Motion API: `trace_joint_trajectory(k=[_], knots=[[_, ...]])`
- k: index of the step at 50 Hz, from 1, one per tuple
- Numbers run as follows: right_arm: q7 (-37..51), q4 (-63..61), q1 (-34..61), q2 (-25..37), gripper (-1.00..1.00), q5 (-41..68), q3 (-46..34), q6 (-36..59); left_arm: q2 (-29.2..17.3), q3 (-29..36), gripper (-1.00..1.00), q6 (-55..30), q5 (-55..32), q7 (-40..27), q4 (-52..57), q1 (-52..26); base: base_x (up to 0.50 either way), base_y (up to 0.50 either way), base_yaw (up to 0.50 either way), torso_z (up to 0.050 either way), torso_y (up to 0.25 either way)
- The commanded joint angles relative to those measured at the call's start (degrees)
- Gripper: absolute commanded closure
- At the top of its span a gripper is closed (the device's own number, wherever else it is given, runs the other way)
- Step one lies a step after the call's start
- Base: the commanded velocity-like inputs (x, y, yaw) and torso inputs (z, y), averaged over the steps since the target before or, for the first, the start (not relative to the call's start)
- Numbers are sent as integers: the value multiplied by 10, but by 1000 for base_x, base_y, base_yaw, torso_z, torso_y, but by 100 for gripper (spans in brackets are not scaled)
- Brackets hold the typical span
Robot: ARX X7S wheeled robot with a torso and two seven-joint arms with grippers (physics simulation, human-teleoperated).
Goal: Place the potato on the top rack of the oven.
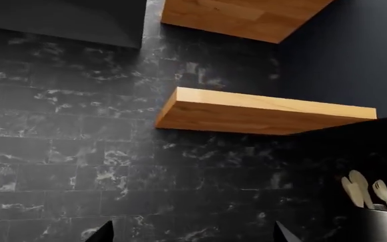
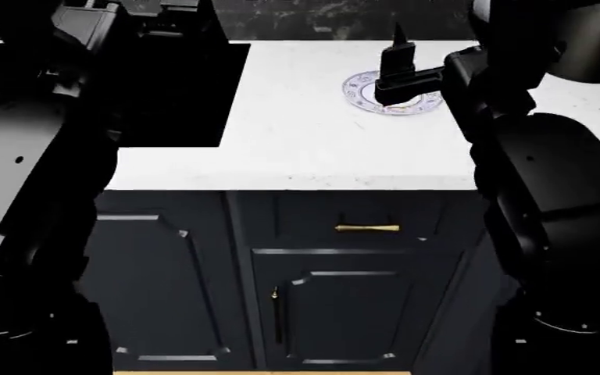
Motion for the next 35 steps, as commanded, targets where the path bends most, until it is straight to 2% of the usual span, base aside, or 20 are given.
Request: trace_joint_trajectory(k=[1,11,17,35], knots=[[-24,193,106,-5,-100,-18,-25,-104,-19,17,-100,-26,0,22,-95,-109,418,0,0,0,0],[-37,353,155,-16,-100,-18,-19,-196,-19,5,-100,-81,-23,6,-99,-148,443,0,0,0,0],[-39,412,177,-15,-100,-19,-16,-220,-22,3,-100,-98,-30,1,-98,-160,500,0,0,0,0],[-47,523,218,-3,-100,-26,-24,-208,-26,5,-100,-99,-37,4,-110,-165,500,0,0,0,2]])
